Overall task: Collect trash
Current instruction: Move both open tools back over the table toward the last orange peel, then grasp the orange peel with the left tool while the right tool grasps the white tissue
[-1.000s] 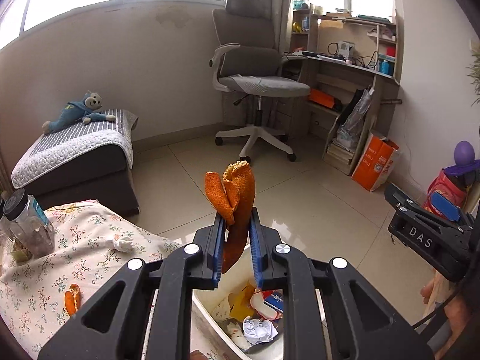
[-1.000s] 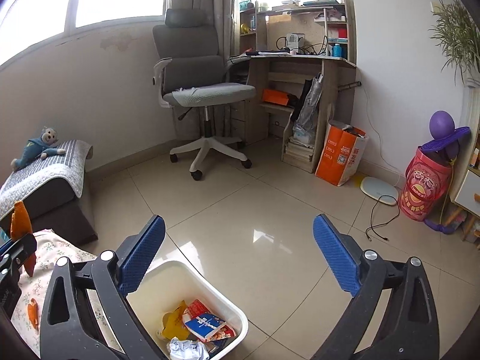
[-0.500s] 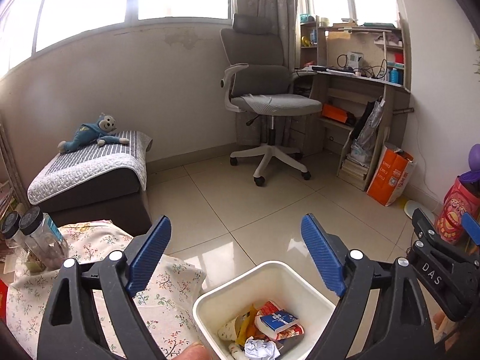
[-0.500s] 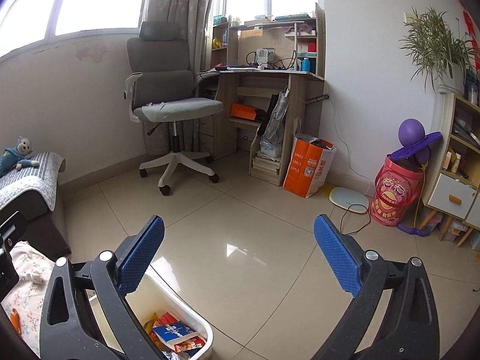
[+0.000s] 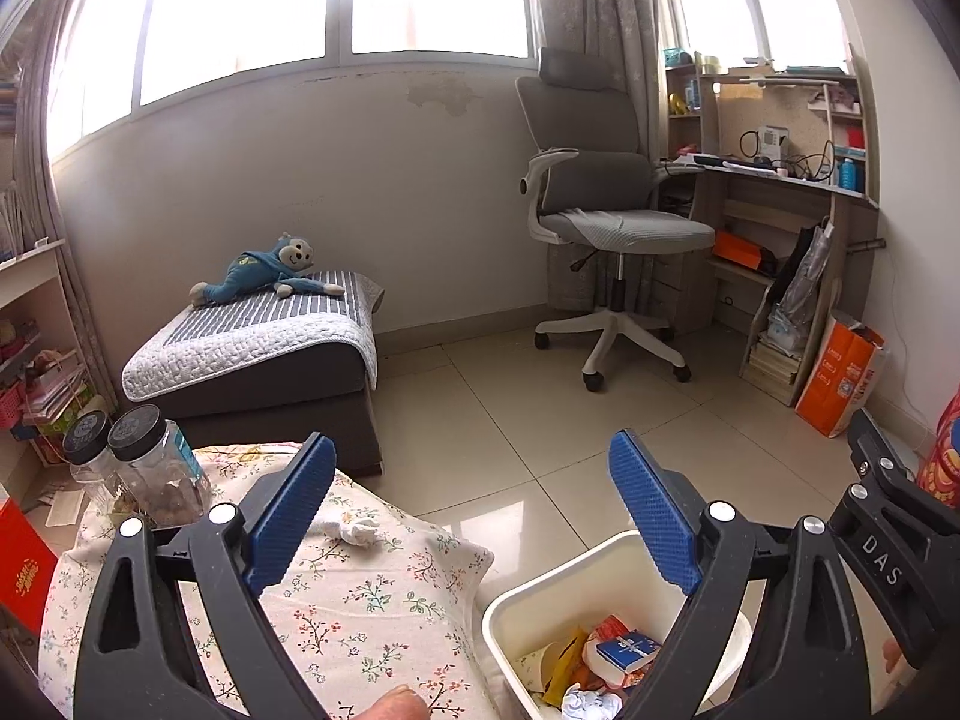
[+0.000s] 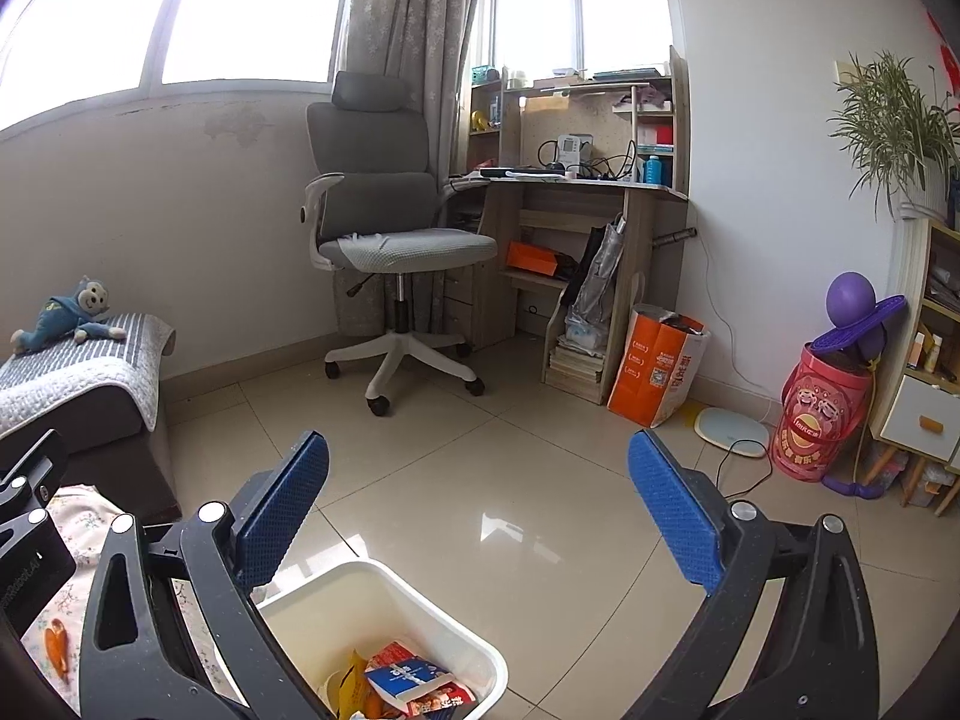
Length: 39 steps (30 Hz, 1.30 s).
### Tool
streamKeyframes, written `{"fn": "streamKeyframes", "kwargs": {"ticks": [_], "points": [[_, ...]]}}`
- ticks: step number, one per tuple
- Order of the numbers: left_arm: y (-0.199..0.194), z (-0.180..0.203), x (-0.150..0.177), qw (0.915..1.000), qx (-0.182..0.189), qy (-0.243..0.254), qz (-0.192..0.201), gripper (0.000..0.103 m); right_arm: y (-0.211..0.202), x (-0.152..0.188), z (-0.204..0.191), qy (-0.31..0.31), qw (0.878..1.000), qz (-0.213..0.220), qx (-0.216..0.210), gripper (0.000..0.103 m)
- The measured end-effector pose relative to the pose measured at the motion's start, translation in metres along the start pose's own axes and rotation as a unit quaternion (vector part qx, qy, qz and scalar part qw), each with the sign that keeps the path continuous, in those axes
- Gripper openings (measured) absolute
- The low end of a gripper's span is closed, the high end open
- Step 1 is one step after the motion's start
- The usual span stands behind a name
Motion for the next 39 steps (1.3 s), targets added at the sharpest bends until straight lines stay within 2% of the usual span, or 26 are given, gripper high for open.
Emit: {"fn": "streamKeyframes", "kwargs": {"ticks": [23, 28, 31, 33, 34, 36, 39], "points": [[0.013, -0.149, 0.003, 0.9944, -0.093, -0.048, -0.018, 0.090, -0.027, -0.008, -0.147, -0.056, 0.994, 0.003, -0.097, 0.096], [0.024, -0.187, 0.015, 0.9903, -0.121, -0.054, -0.042, 0.090, -0.028, -0.003, -0.177, -0.058, 0.991, -0.010, -0.121, 0.096], [0.043, -0.211, 0.032, 0.9872, -0.128, -0.046, -0.083, 0.090, -0.025, 0.001, -0.194, -0.056, 0.988, -0.025, -0.138, 0.096], [0.067, -0.227, 0.057, 0.9817, -0.113, -0.033, -0.149, 0.090, -0.020, 0.006, -0.204, -0.055, 0.986, -0.042, -0.150, 0.096], [0.080, -0.235, 0.074, 0.9763, -0.097, -0.032, -0.191, 0.090, -0.017, 0.010, -0.209, -0.056, 0.985, -0.054, -0.156, 0.096], [0.100, -0.252, 0.110, 0.9596, -0.069, -0.057, -0.267, 0.090, -0.010, 0.018, -0.221, -0.059, 0.981, -0.078, -0.170, 0.096], [0.118, -0.275, 0.152, 0.9367, -0.065, -0.099, -0.330, 0.089, 0.001, 0.029, -0.235, -0.062, 0.974, -0.112, -0.187, 0.096]]}}
Point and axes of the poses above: each gripper's, at about its wrist camera, not at the fingertips, and y roughly the way its jaws point, z to its right, x to its underside, the point moved 9 cm from there along y, roughly the way its jaws point, and after that the axes turned 7 degrees about -y, right-handed, at the moved point
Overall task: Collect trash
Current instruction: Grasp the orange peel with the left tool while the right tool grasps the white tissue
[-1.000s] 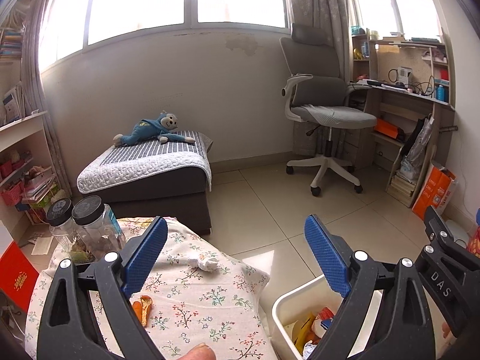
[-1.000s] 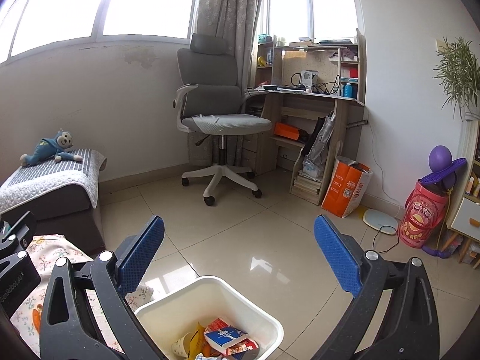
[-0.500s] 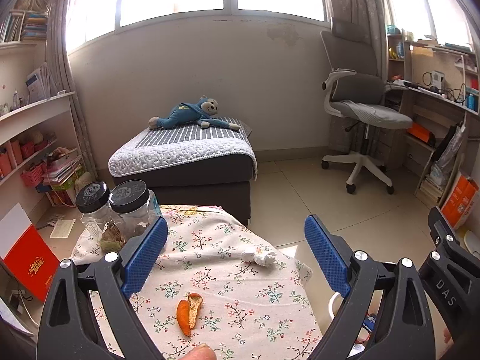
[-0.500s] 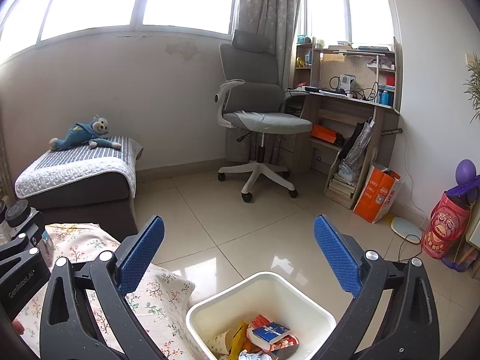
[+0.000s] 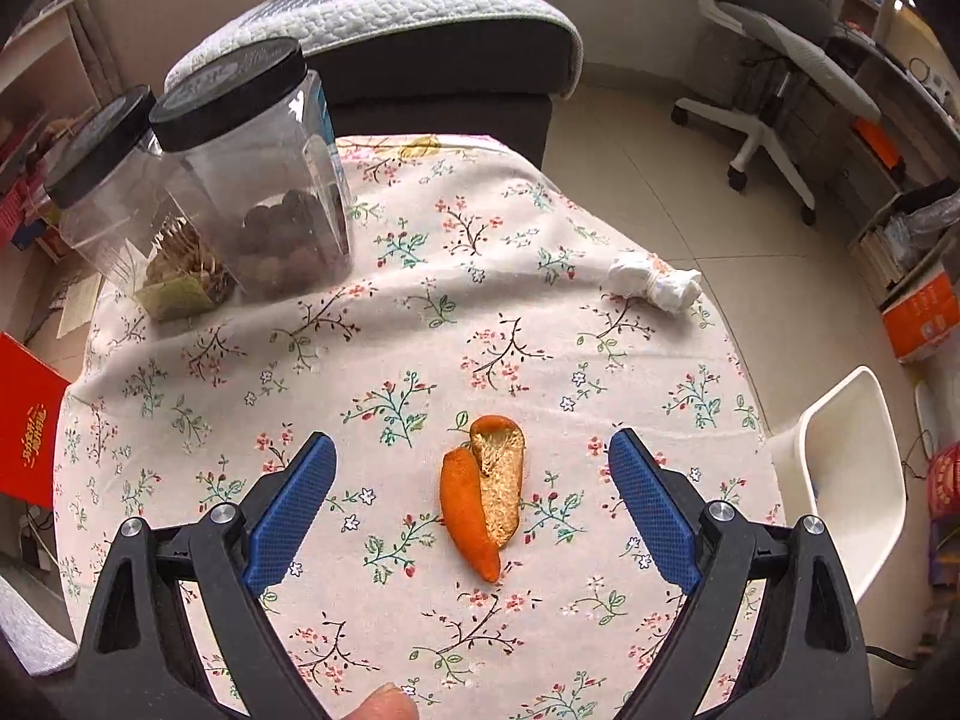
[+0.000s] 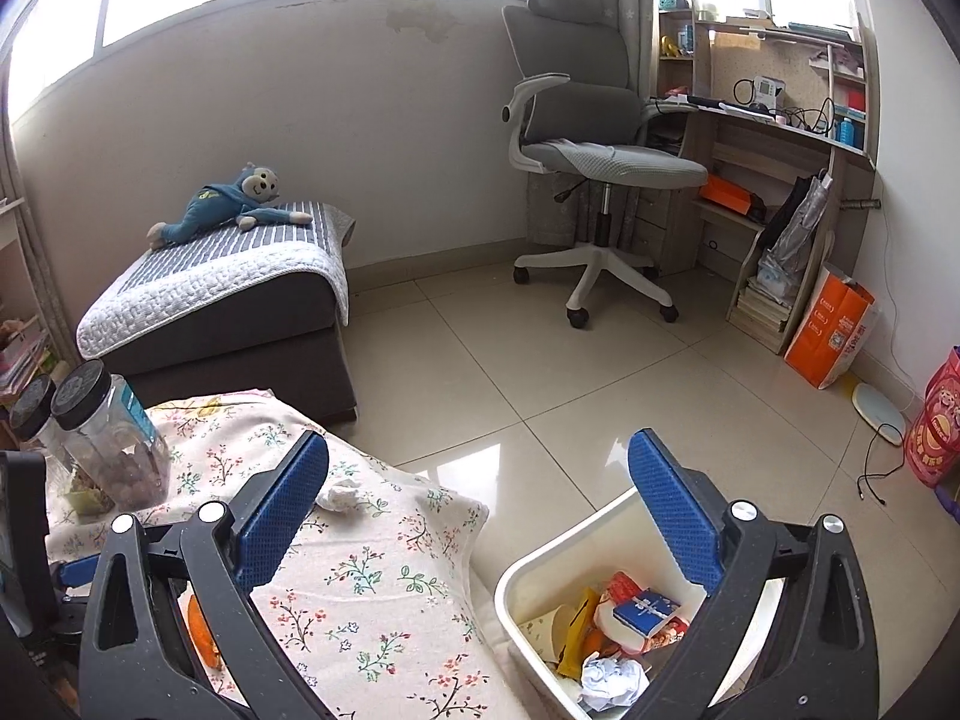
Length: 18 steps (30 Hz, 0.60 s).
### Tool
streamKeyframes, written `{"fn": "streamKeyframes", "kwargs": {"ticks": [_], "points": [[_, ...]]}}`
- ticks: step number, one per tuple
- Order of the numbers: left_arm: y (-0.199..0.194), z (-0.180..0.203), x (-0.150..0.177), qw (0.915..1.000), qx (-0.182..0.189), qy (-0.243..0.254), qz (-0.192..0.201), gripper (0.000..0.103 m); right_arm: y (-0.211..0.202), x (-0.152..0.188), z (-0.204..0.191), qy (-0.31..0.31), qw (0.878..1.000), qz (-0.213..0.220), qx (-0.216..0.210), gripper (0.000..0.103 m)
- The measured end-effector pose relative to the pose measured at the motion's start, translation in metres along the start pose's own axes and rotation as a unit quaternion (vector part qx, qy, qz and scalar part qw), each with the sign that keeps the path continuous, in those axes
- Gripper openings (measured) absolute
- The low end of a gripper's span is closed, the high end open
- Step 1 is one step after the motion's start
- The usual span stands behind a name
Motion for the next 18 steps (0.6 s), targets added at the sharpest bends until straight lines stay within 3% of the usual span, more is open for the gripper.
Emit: {"fn": "streamKeyframes", "kwargs": {"ticks": [6, 11, 13, 15, 18], "points": [[0.047, -0.006, 0.032, 0.9972, 0.018, -0.023, -0.069, 0.080, 0.044, 0.011, -0.030, -0.049, 0.998, -0.040, -0.024, 0.096], [0.064, 0.006, 0.048, 0.9977, 0.008, 0.004, -0.067, 0.076, 0.093, 0.026, -0.059, -0.101, 0.990, -0.085, -0.056, 0.096], [0.062, 0.008, 0.052, 0.9985, -0.021, 0.027, -0.042, 0.066, 0.111, 0.030, -0.070, -0.130, 0.985, -0.094, -0.063, 0.096], [0.055, 0.010, 0.056, 0.9986, -0.016, 0.039, -0.031, 0.030, 0.128, 0.037, -0.085, -0.152, 0.978, -0.110, -0.090, 0.096], [0.046, -0.005, 0.055, 0.9992, -0.002, 0.008, -0.040, 0.017, 0.149, 0.047, -0.109, -0.187, 0.964, -0.134, -0.130, 0.096]]}}
Point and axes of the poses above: each gripper's, at about its wrist camera, not at the fingertips, and y roughly the way its jaws point, z to its right, x to its underside, the point moved 9 cm from there along y, roughly the way its jaws point, and after that the axes turned 7 degrees about -y, right-handed, at the moved point
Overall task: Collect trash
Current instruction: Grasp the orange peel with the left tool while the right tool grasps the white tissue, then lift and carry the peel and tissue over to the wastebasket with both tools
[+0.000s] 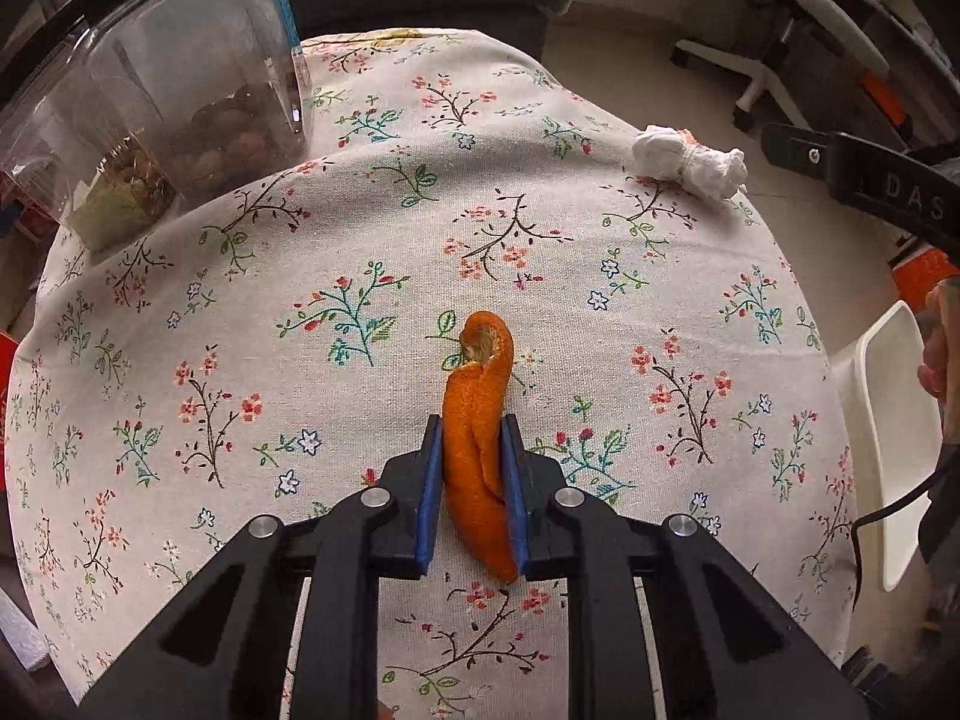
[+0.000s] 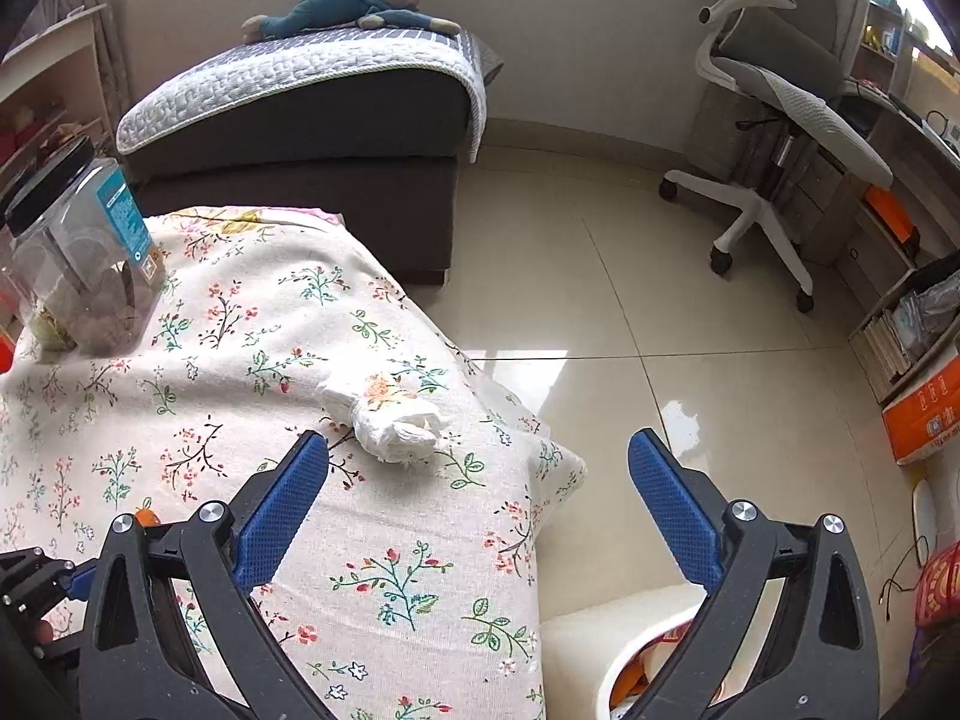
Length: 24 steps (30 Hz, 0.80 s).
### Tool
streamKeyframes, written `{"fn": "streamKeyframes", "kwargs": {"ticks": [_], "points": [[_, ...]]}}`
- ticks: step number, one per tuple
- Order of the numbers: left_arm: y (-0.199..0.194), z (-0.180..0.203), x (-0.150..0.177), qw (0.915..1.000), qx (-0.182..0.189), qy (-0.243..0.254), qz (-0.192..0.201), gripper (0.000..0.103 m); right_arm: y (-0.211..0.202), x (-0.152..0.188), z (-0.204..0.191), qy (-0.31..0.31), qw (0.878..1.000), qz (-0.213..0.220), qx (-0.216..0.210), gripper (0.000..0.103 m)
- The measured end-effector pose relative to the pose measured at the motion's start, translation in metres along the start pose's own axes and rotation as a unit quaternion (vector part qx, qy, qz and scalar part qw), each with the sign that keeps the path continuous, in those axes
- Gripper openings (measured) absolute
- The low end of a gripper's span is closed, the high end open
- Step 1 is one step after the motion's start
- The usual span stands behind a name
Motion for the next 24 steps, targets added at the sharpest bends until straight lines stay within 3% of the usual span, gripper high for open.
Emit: {"fn": "streamKeyframes", "kwargs": {"ticks": [4, 8, 11, 24], "points": [[-0.015, -0.035, -0.010, 0.9987, 0.006, -0.051, 0.003, 0.016, 0.029, -0.008, -0.018, -0.029, 0.999, -0.018, -0.031, 0.096], [-0.023, -0.047, -0.023, 0.9962, 0.025, -0.083, -0.003, 0.016, 0.047, -0.013, -0.032, -0.068, 0.996, -0.022, -0.045, 0.093], [-0.028, -0.048, -0.028, 0.9961, 0.026, -0.084, 0.005, 0.016, 0.060, -0.006, -0.038, -0.079, 0.994, -0.052, -0.051, 0.042], [-0.061, -0.069, -0.039, 0.9914, 0.027, -0.123, 0.033, 0.016, -0.002, 0.030, -0.074, -0.034, 0.993, -0.045, -0.100, 0.037]]}}
Point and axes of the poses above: each gripper's, at about its wrist camera, not at the fingertips, and y roughly the way its jaws point, z to its right, x to its underside, the point moved 9 cm from there along y, roughly the way its jaws point, and after that the axes turned 7 degrees about -y, right-handed, at the moved point
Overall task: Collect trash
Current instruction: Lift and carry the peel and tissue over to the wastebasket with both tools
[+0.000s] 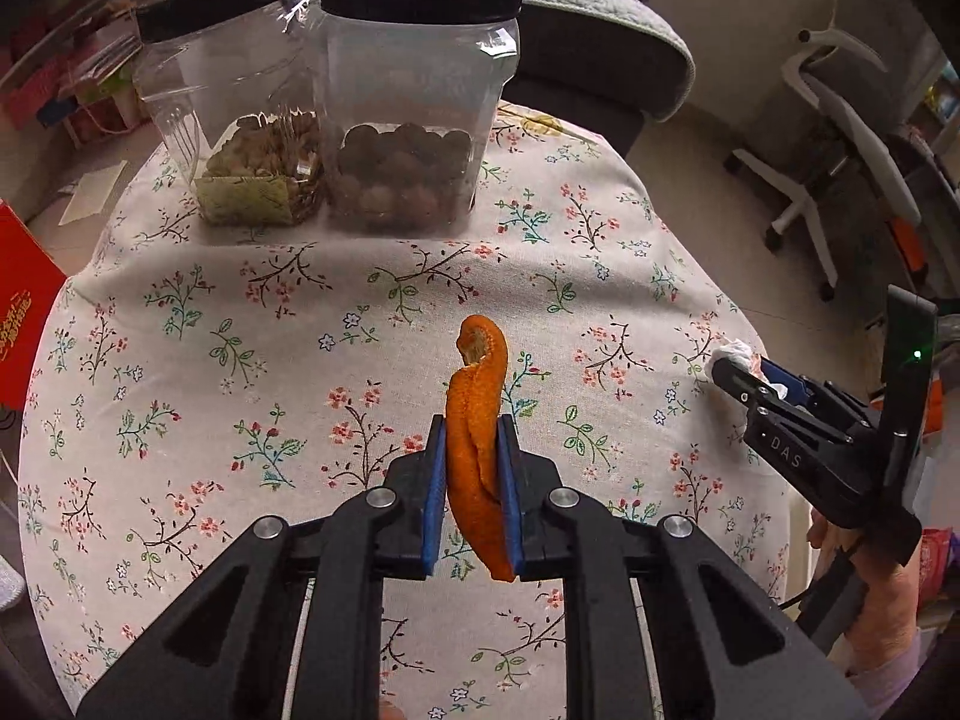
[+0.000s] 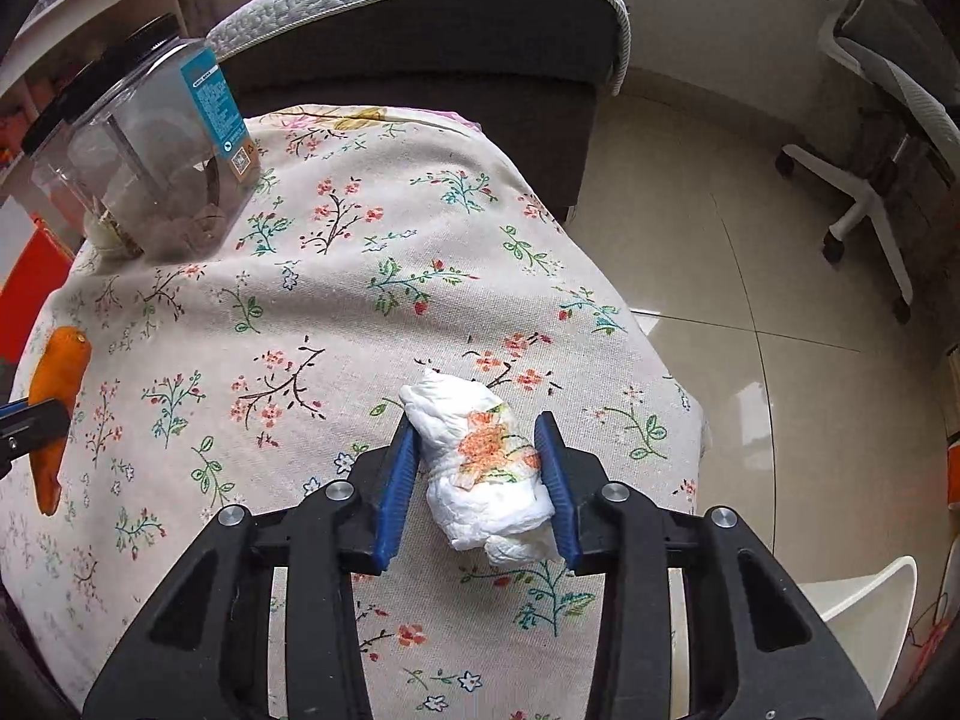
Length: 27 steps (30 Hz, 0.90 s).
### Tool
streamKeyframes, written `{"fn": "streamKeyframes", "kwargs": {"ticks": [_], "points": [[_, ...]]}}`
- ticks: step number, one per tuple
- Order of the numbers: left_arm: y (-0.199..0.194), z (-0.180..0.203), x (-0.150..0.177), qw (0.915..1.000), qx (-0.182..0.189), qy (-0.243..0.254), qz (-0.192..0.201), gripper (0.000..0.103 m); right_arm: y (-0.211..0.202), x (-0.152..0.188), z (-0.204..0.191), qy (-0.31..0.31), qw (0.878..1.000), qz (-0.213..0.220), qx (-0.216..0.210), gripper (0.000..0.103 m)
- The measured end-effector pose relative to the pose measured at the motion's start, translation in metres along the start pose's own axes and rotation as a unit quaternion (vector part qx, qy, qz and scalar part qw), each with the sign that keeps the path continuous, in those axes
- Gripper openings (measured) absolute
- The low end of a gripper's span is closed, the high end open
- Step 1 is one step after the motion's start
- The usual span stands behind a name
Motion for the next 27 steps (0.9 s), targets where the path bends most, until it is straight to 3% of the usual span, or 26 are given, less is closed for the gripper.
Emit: {"fn": "streamKeyframes", "kwargs": {"ticks": [8, 19, 27], "points": [[-0.034, -0.009, 0.002, 0.9998, -0.001, -0.005, 0.019, 0.016, -0.055, 0.024, -0.035, -0.008, 1.000, 0.011, -0.020, 0.037], [-0.082, -0.030, 0.031, 0.9992, -0.007, 0.000, 0.038, 0.016, -0.129, 0.046, -0.077, -0.011, 0.998, 0.055, -0.027, 0.037], [-0.129, -0.021, 0.033, 0.9920, -0.023, 0.023, 0.122, 0.016, -0.171, 0.042, -0.072, 0.004, 0.991, 0.132, 0.012, 0.037]]}}
Point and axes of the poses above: each gripper's, at about its wrist camera, not at the fingertips, and y roughly the way its jaws point, z to its right, x to its underside, the point moved 9 cm from there along y, roughly the way its jaws point, and after that the axes turned 7 degrees about -y, right-handed, at the moved point
